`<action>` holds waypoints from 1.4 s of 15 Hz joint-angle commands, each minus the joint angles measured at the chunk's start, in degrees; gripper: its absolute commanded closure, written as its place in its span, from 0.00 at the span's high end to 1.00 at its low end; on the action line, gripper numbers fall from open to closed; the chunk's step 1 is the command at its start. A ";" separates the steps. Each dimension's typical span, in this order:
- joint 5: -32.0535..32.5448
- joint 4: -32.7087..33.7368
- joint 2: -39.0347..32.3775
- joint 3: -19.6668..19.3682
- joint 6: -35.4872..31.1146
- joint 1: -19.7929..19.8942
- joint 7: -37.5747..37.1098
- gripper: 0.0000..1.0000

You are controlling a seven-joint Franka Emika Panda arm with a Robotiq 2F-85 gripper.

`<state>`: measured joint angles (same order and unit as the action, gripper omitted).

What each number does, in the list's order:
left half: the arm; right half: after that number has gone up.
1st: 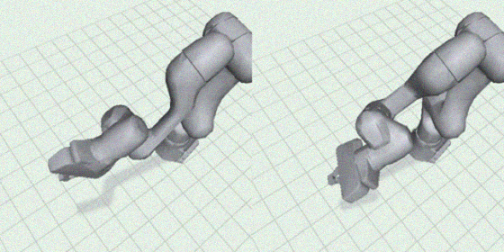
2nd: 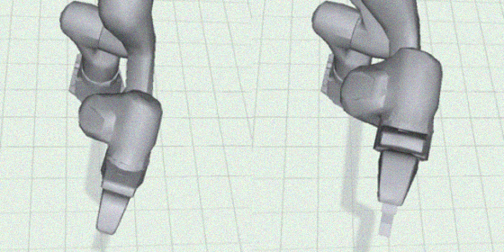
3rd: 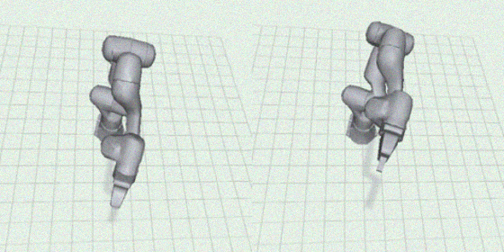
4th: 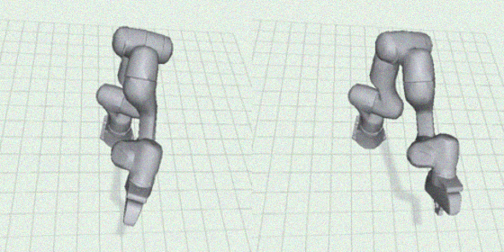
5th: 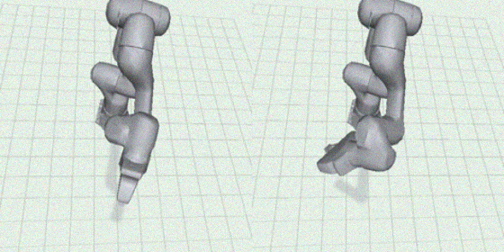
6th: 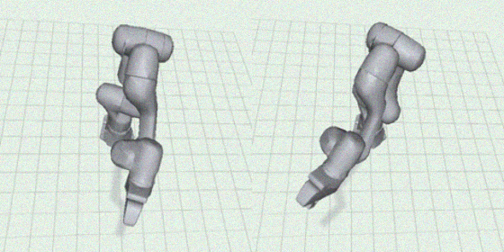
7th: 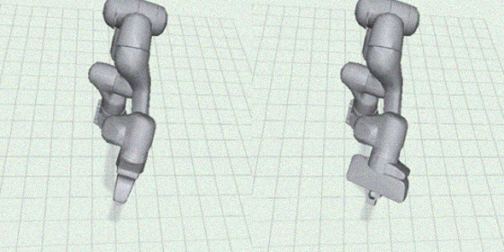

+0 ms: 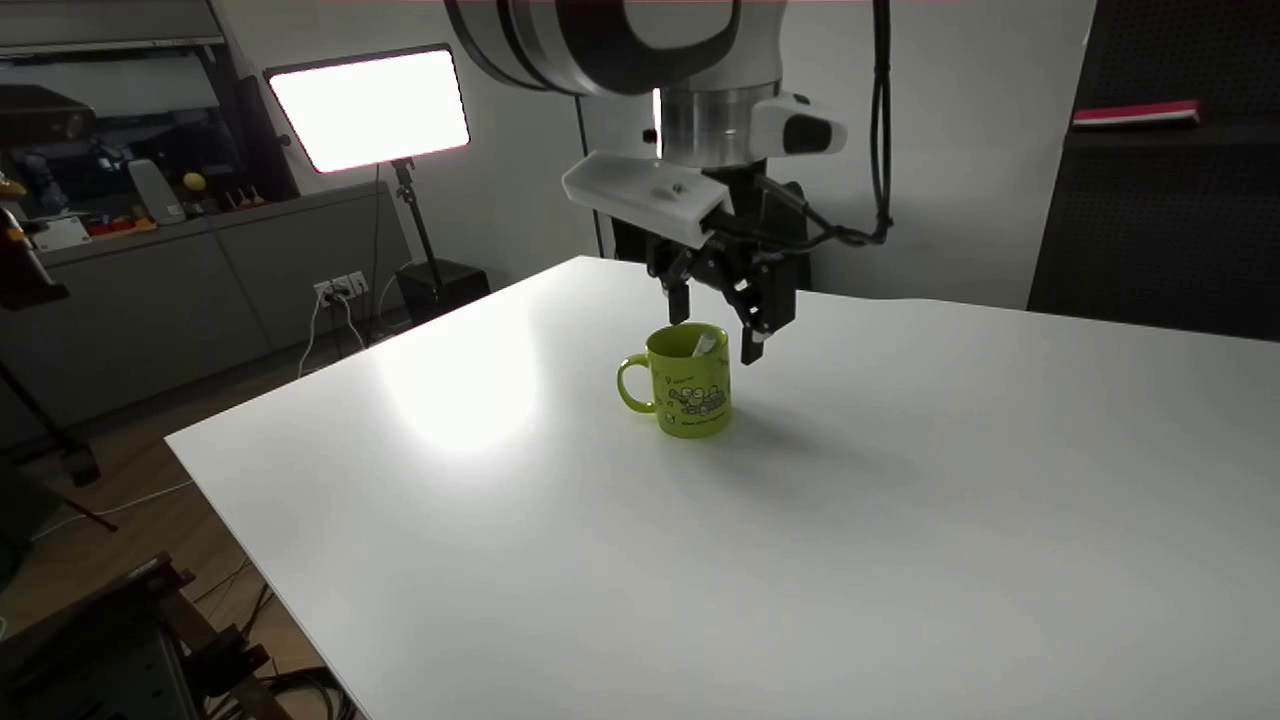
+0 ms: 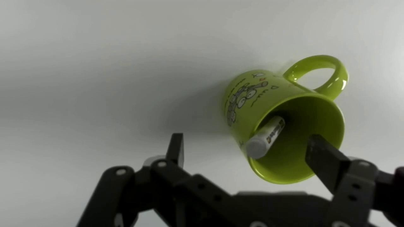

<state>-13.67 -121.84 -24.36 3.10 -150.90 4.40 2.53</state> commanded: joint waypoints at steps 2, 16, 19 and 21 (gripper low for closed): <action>-0.83 -1.76 2.04 0.34 0.05 0.61 0.28 0.71; 0.52 -2.80 3.03 0.45 -1.85 -0.16 1.04 0.05; 3.37 -1.85 3.93 -0.63 -2.41 -1.54 -0.15 0.05; 5.93 -1.39 4.65 -1.43 -3.41 -2.65 -0.94 0.03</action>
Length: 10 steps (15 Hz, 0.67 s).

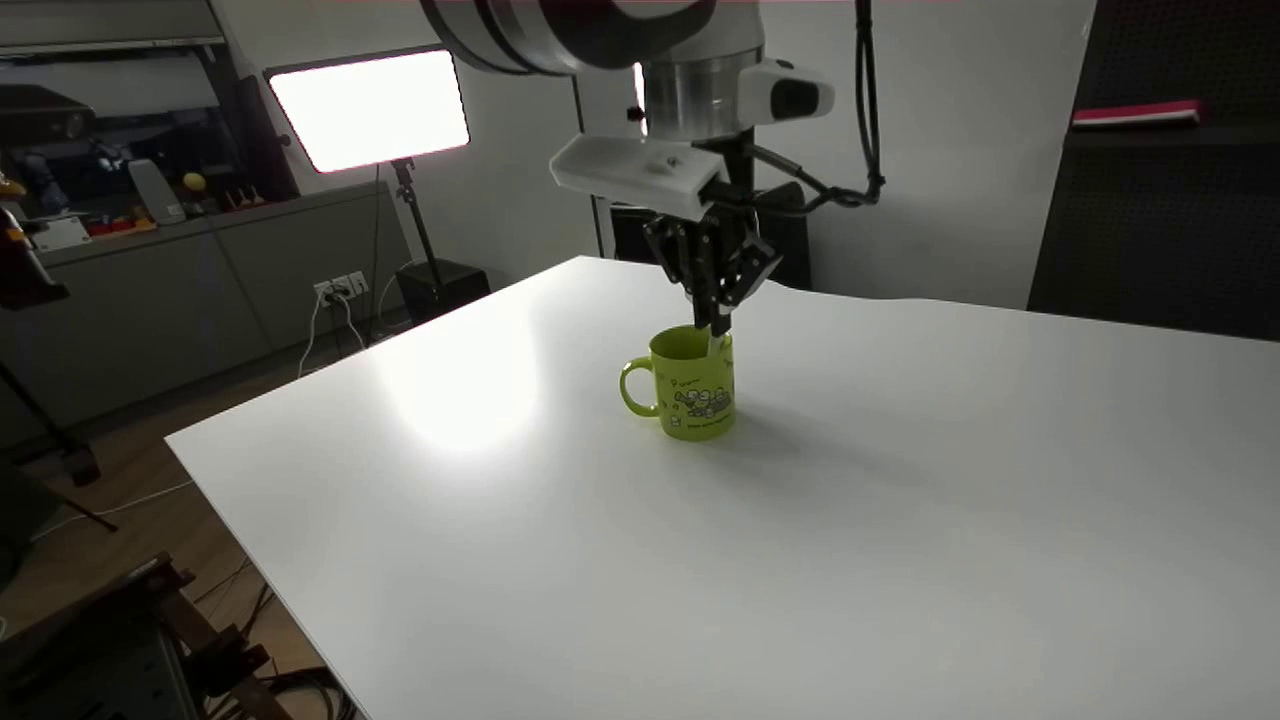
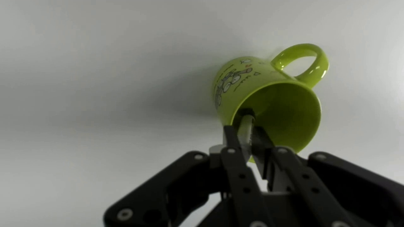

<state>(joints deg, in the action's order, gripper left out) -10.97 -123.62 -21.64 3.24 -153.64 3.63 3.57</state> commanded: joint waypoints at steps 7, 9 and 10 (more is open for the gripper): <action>8.58 2.32 4.08 -2.60 -0.82 -4.25 -3.38 0.04; 9.22 3.08 4.54 -2.58 -0.54 -4.60 -3.48 0.04; 9.90 3.64 4.66 -2.74 -0.37 -4.89 -3.85 0.04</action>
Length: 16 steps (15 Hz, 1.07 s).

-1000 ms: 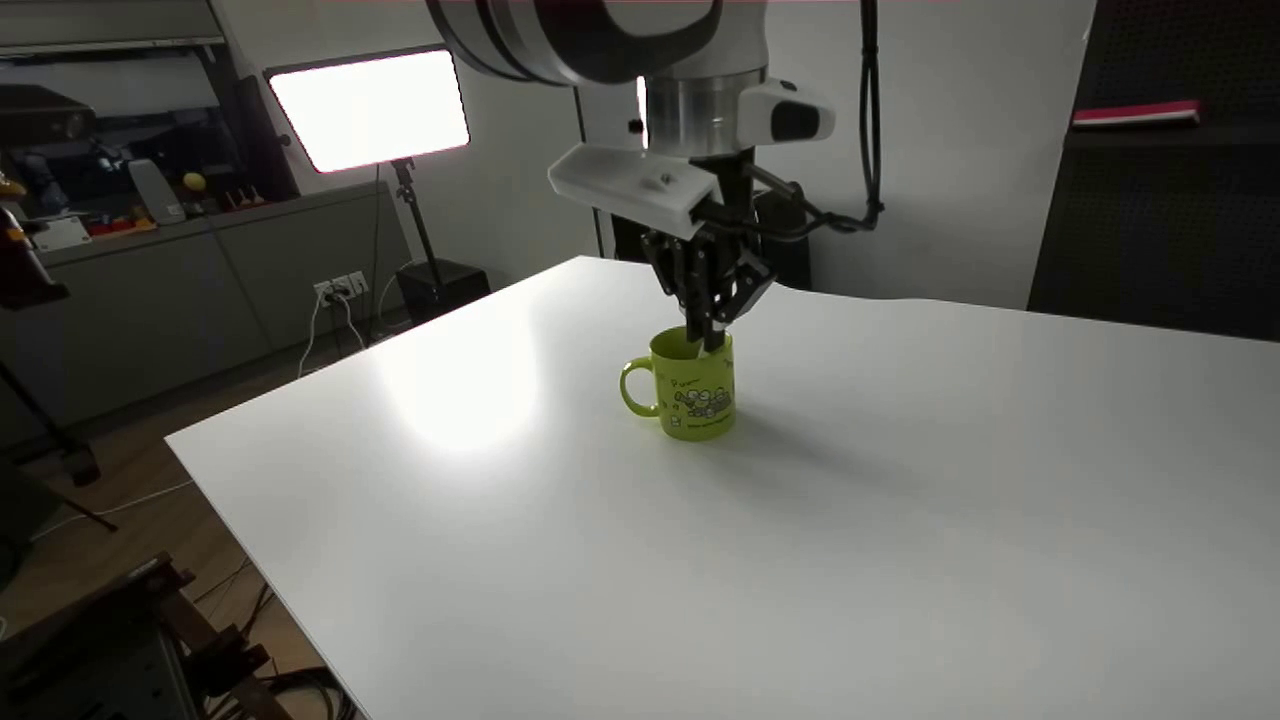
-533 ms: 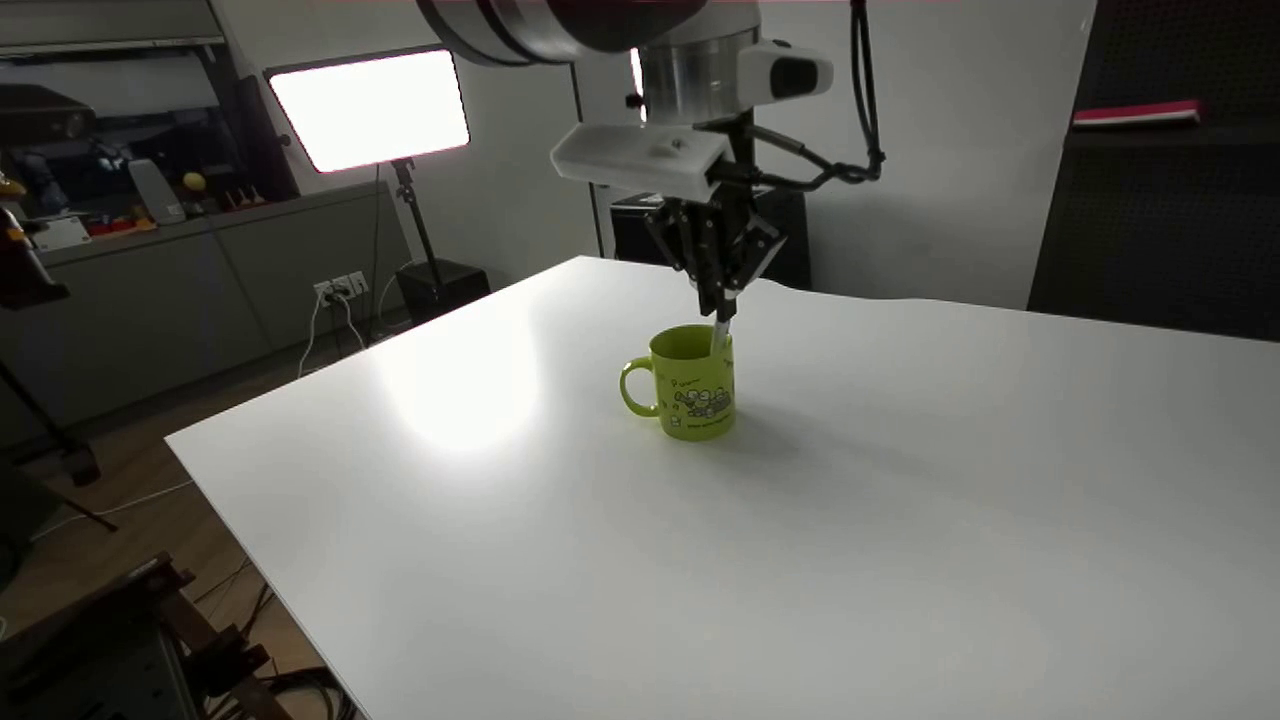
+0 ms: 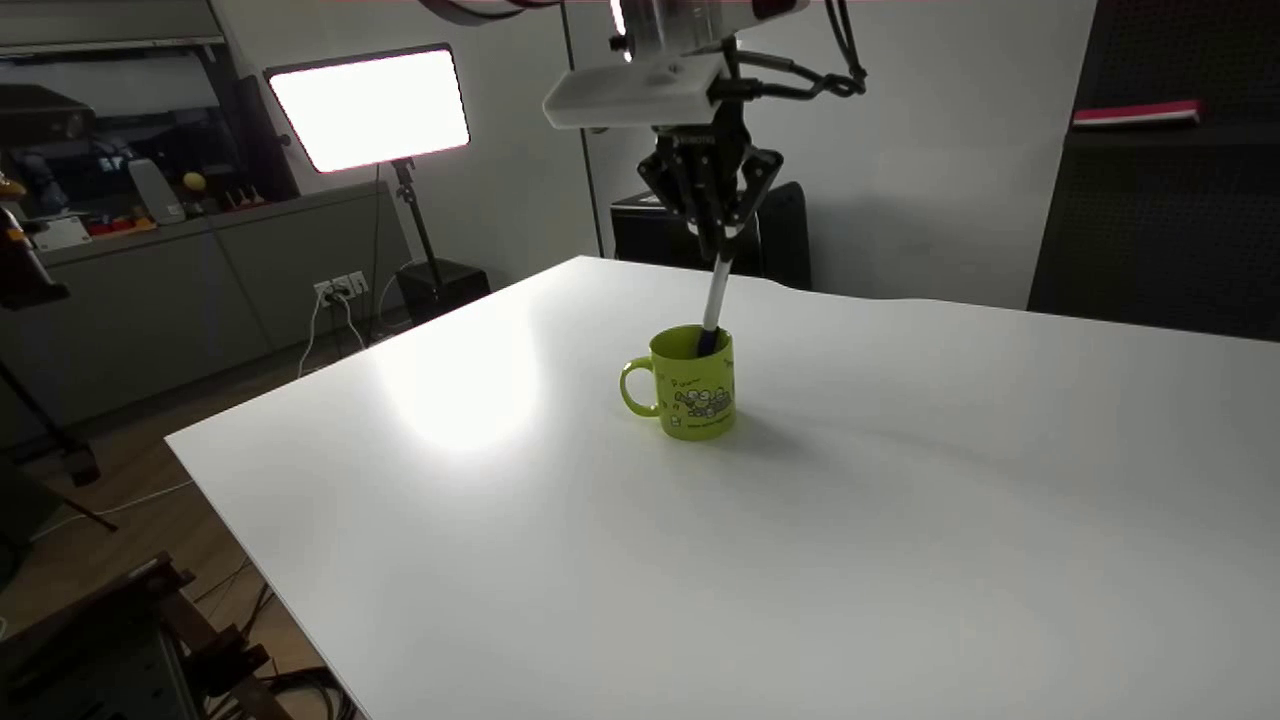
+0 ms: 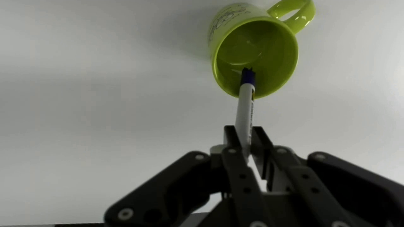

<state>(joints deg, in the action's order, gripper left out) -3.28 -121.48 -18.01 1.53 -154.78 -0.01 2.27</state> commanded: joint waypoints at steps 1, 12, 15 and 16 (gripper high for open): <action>1.90 2.08 1.20 -0.63 1.49 -1.13 -2.04 0.04; -7.48 8.89 -0.92 5.31 7.19 0.43 5.50 0.04; -10.85 11.05 -2.85 6.38 10.71 0.85 7.56 0.04; -12.06 11.80 -3.65 6.71 11.96 1.20 8.41 0.04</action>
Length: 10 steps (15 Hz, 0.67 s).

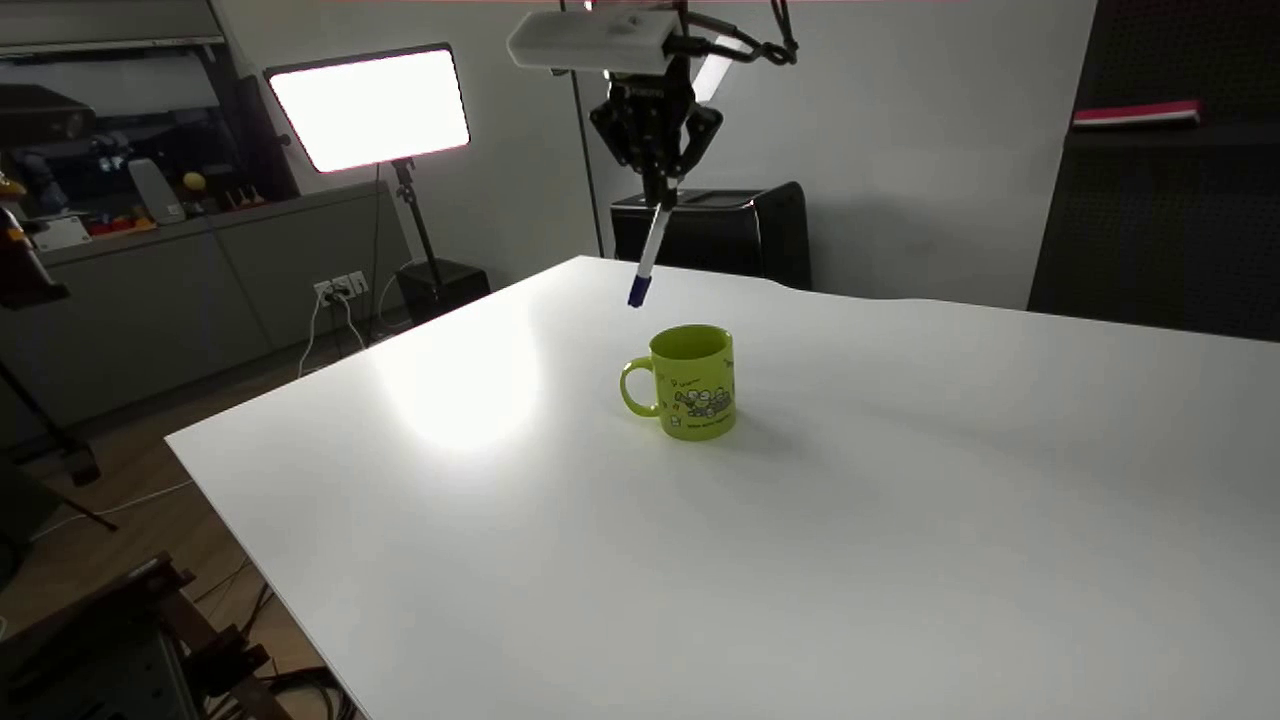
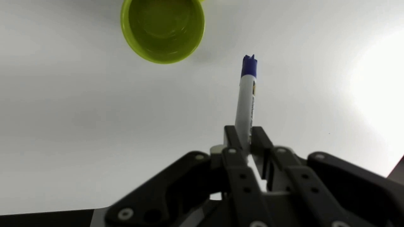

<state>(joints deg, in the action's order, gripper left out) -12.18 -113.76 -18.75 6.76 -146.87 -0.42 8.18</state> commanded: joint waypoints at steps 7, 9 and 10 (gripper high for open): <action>-5.87 9.55 -10.51 1.40 11.22 3.46 4.45 0.04; -5.55 11.16 -12.73 1.39 12.94 3.65 4.32 0.04; -5.36 11.88 -13.79 1.39 13.64 3.62 4.18 0.04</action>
<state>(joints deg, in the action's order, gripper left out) -17.04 -106.49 -28.80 7.74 -136.68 2.68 12.25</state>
